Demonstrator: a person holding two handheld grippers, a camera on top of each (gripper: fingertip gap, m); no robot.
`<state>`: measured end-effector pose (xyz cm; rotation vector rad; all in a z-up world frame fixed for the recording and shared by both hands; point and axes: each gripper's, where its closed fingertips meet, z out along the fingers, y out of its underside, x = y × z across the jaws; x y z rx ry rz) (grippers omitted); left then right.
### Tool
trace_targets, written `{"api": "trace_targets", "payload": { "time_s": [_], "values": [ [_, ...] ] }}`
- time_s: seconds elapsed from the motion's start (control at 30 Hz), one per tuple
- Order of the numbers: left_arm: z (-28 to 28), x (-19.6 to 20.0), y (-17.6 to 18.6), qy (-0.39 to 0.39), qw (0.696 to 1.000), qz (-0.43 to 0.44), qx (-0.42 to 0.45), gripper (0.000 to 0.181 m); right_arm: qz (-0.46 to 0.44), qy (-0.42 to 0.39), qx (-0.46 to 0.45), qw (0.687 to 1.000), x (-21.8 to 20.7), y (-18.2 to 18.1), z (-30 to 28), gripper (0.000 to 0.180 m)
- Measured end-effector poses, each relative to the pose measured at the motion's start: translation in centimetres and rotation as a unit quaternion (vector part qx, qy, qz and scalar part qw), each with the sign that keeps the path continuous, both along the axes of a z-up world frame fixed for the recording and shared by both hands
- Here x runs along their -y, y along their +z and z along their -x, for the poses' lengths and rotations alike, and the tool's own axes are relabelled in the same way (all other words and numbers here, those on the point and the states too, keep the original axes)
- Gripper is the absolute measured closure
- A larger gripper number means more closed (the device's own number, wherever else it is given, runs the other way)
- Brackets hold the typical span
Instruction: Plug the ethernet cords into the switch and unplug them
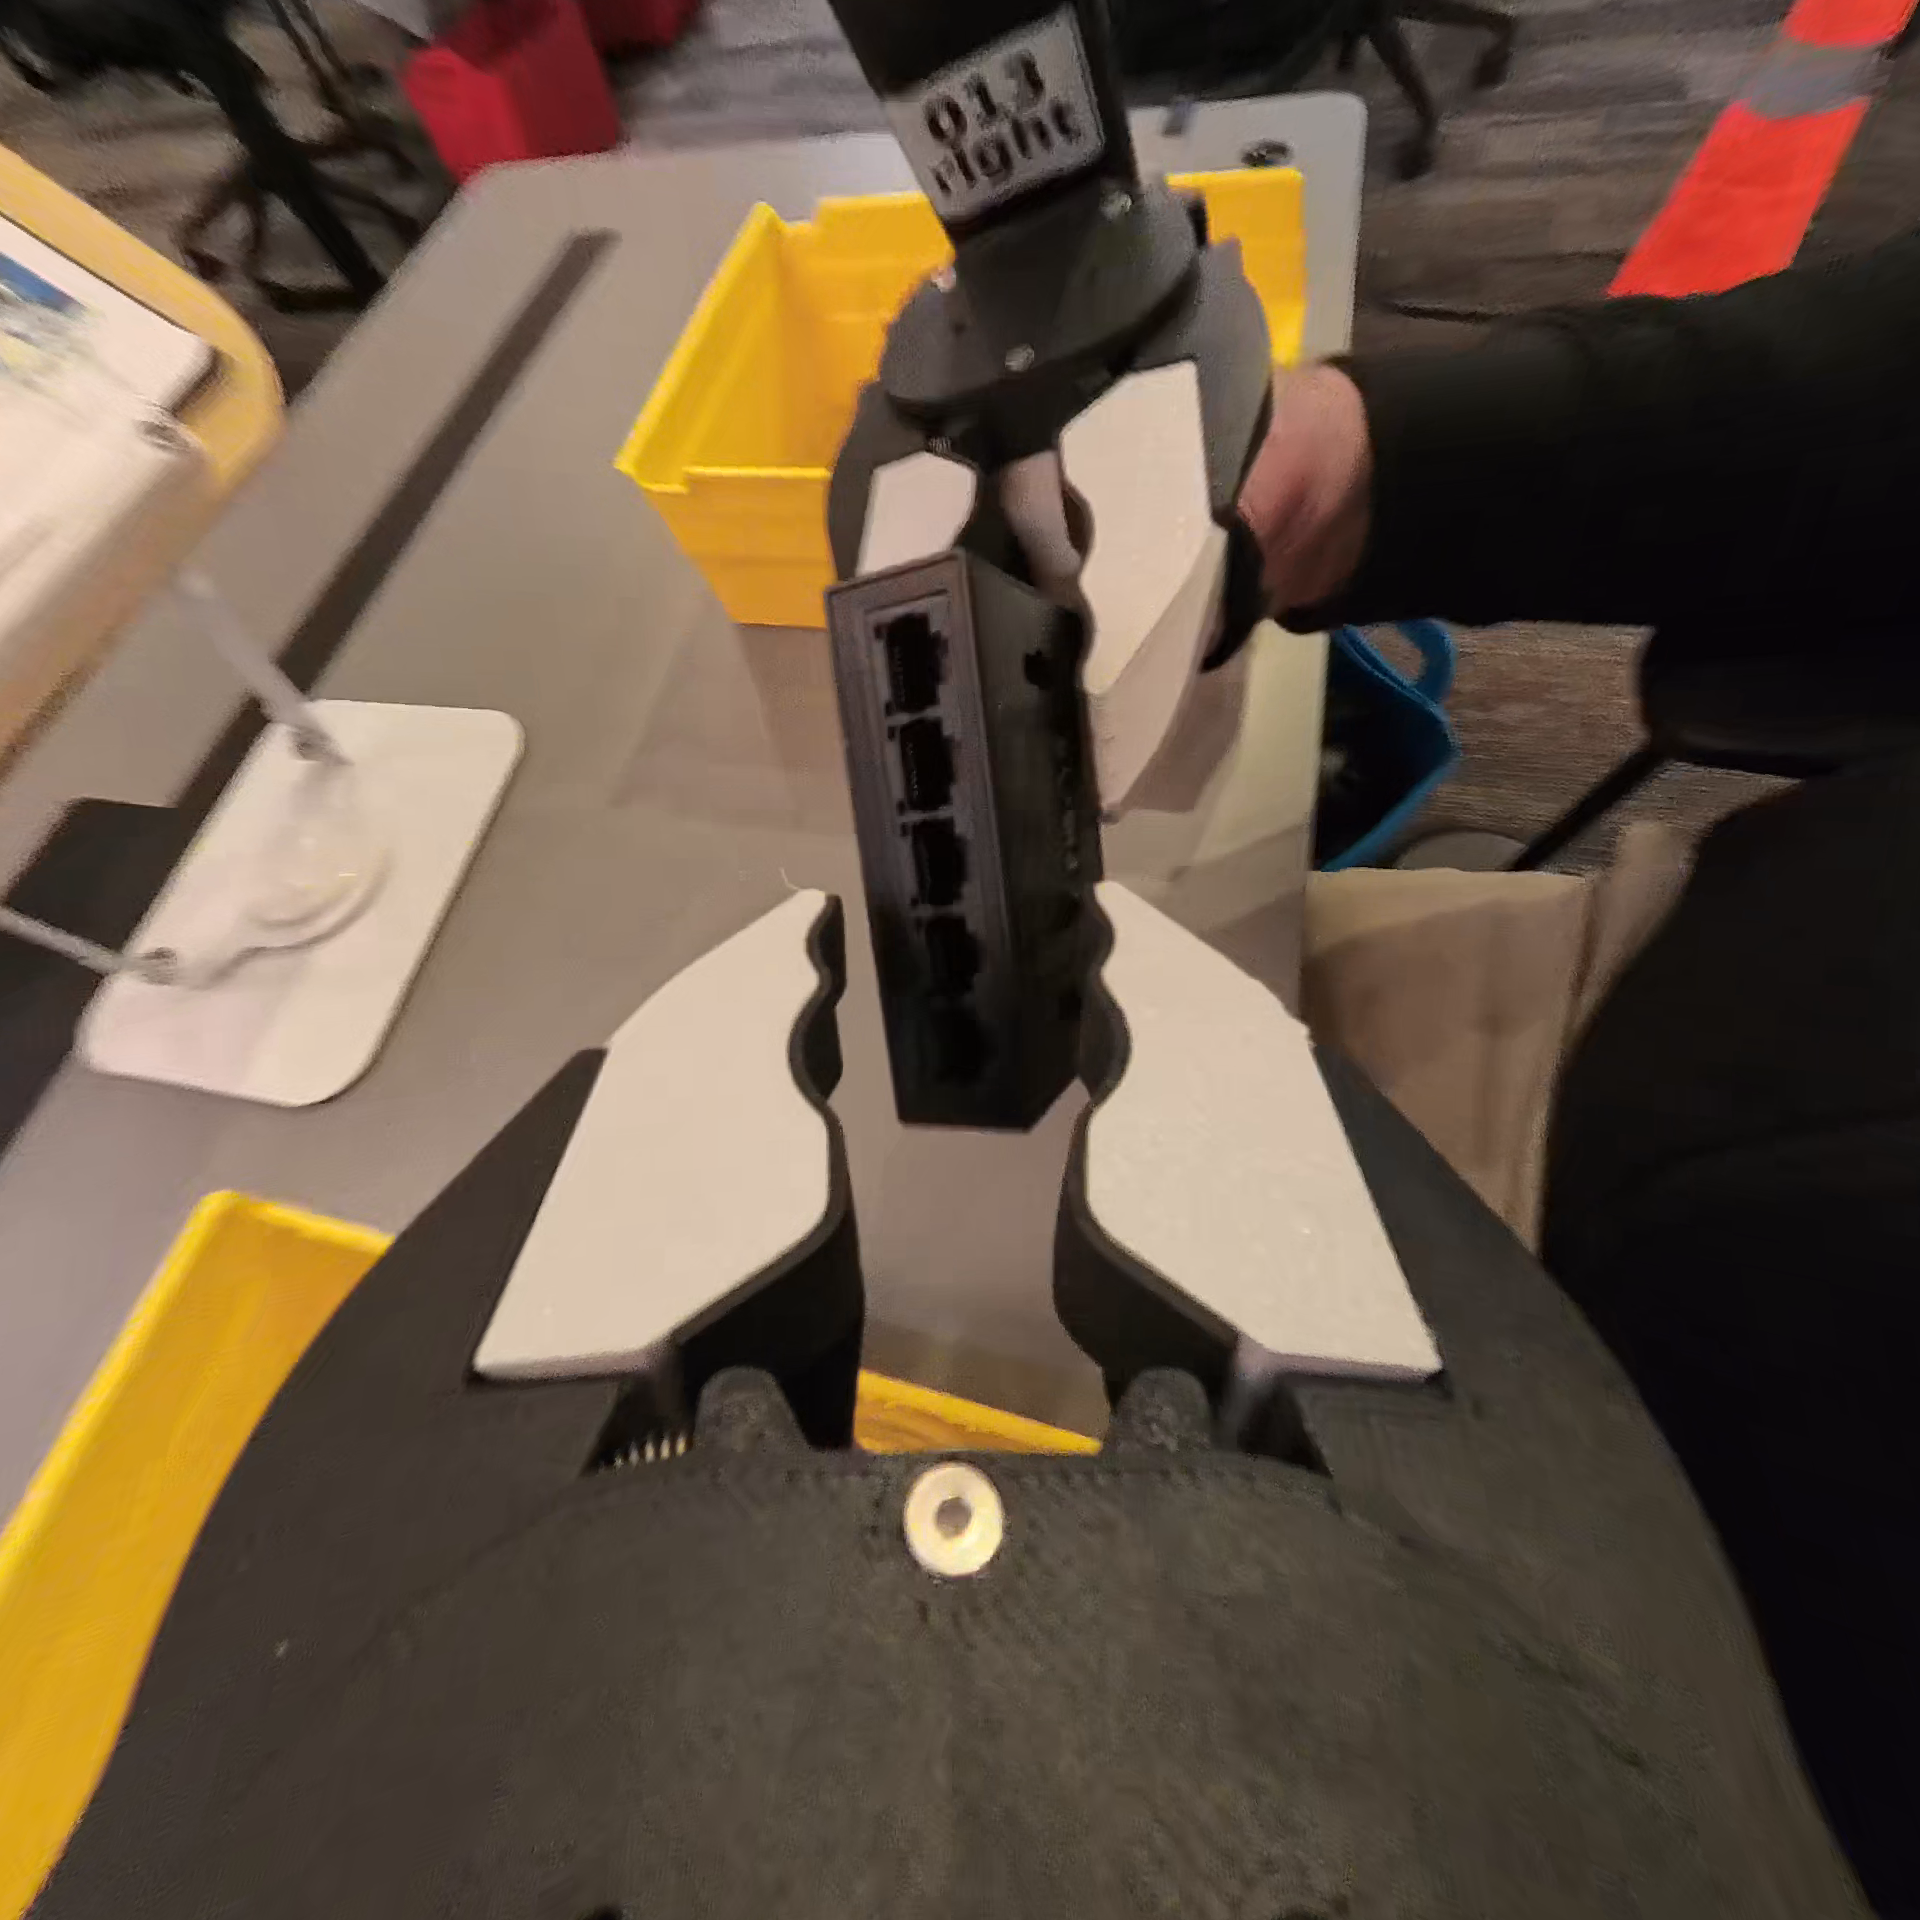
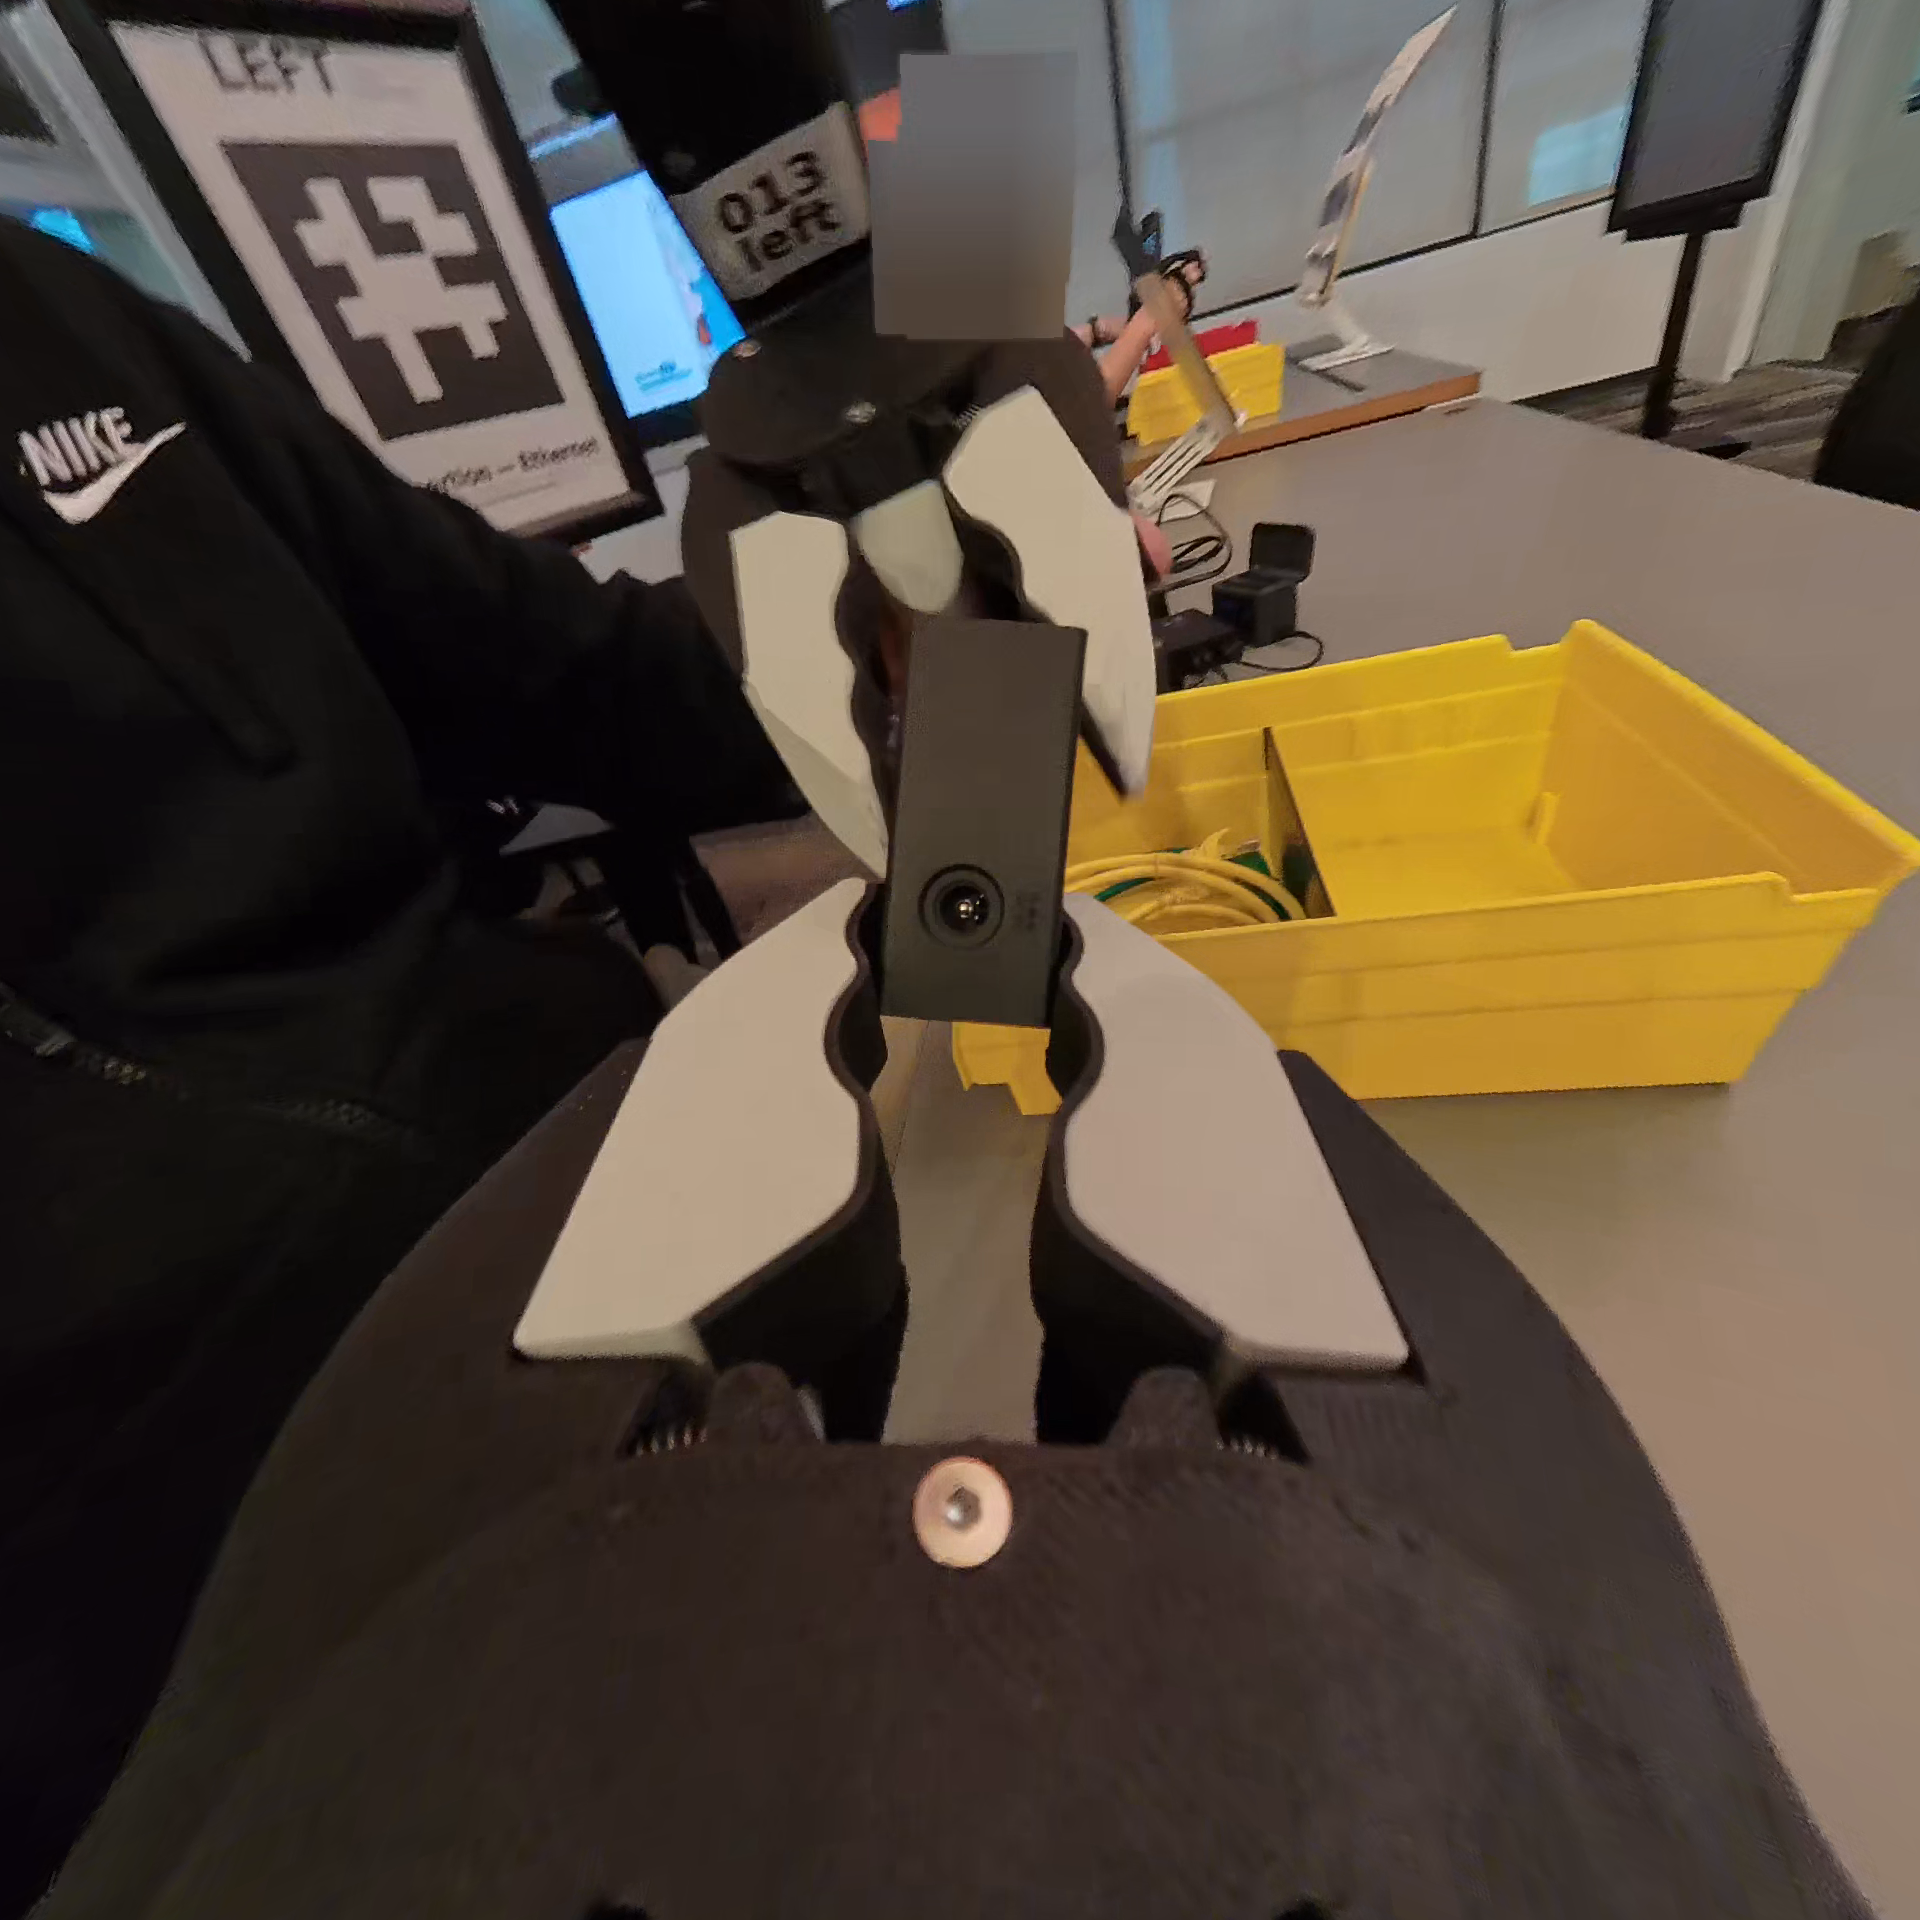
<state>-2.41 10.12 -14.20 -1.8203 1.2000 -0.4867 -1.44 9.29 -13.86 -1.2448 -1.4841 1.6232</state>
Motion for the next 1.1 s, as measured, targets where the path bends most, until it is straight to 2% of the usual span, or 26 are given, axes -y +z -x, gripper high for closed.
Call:
{"api": "trace_targets", "payload": {
  "time_s": [0.07,0.13,0.17,0.2,0.23,0.27,0.33,0.43,0.5,0.57,0.73,0.77,0.97,1.1],
  "values": [
    [-0.4,0.3,-0.8,-0.004,0.999,0.029,0.016,0.146,-0.013,-0.003,0.013,1.000,0.2,-0.4,0.2,0.152],
    [-0.3,-0.5,-0.9,0.023,0.997,0.044,0.053,0.152,-0.017,-0.051,0.003,0.999,-1.1,0.0,0.5,0.151],
    [-0.2,-0.9,-0.7,0.037,0.994,0.064,0.086,0.153,-0.016,-0.075,-0.006,0.997,-1.7,0.5,0.6,0.143],
    [0.0,-1.3,-0.6,0.052,0.987,0.094,0.123,0.153,-0.019,-0.100,-0.016,0.995,-2.4,1.1,0.6,0.126],
    [0.1,-1.5,-0.3,0.061,0.975,0.131,0.168,0.153,-0.039,-0.132,-0.017,0.990,-3.1,1.4,0.5,0.111],
    [0.1,-1.6,0.0,0.063,0.959,0.170,0.218,0.153,-0.081,-0.163,-0.008,0.983,-3.7,1.3,0.4,0.105],
    [0.6,-2.2,0.3,0.079,0.932,0.214,0.282,0.153,-0.190,-0.208,0.012,0.959,-3.8,1.0,0.3,0.087],
    [1.0,-3.0,0.3,0.096,0.896,0.264,0.343,0.154,-0.380,-0.256,0.053,0.887,-3.4,-0.1,1.0,0.072],
    [0.7,-2.9,0.1,0.095,0.876,0.296,0.370,0.154,-0.442,-0.269,0.086,0.851,-3.5,-1.1,1.9,0.064],
    [0.3,-2.7,-0.1,0.095,0.869,0.307,0.375,0.154,-0.456,-0.301,0.105,0.831,-4.6,-1.5,2.3,0.062],
    [-0.8,-1.7,-0.3,0.076,0.856,0.334,0.387,0.154,-0.380,-0.284,0.066,0.878,-4.2,-1.5,3.0,0.062],
    [-0.9,-1.6,-0.4,0.072,0.854,0.337,0.389,0.154,-0.379,-0.281,0.064,0.879,-4.3,-1.5,2.8,0.070],
    [-1.7,-0.6,-0.3,0.027,0.823,0.389,0.413,0.154,-0.367,-0.242,0.041,0.897,-3.2,-1.1,2.2,0.071],
    [-2.0,-0.1,0.5,-0.003,0.812,0.392,0.432,0.154,-0.342,-0.227,0.028,0.911,-2.7,-0.6,1.9,0.071]
  ]
}}
